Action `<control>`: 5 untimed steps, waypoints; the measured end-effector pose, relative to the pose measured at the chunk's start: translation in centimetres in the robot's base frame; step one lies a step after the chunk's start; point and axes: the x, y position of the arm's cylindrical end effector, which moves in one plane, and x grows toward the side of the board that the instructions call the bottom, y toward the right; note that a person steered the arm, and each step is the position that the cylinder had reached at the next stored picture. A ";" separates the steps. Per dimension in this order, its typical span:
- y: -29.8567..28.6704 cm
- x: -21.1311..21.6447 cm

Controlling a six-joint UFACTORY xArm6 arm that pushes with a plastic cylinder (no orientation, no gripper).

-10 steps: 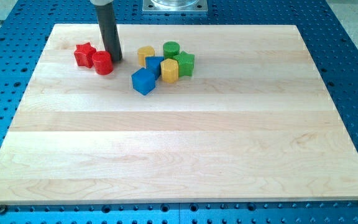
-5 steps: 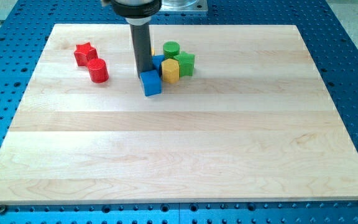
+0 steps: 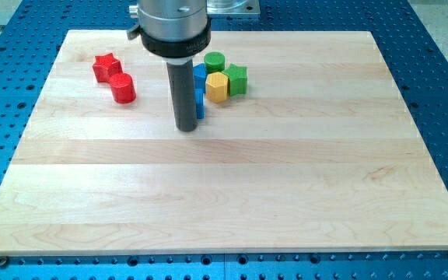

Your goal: Slide the blue cube red circle into the group of blocks

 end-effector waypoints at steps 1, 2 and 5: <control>0.2 -2.0; 0.1 -1.7; -13.8 -5.4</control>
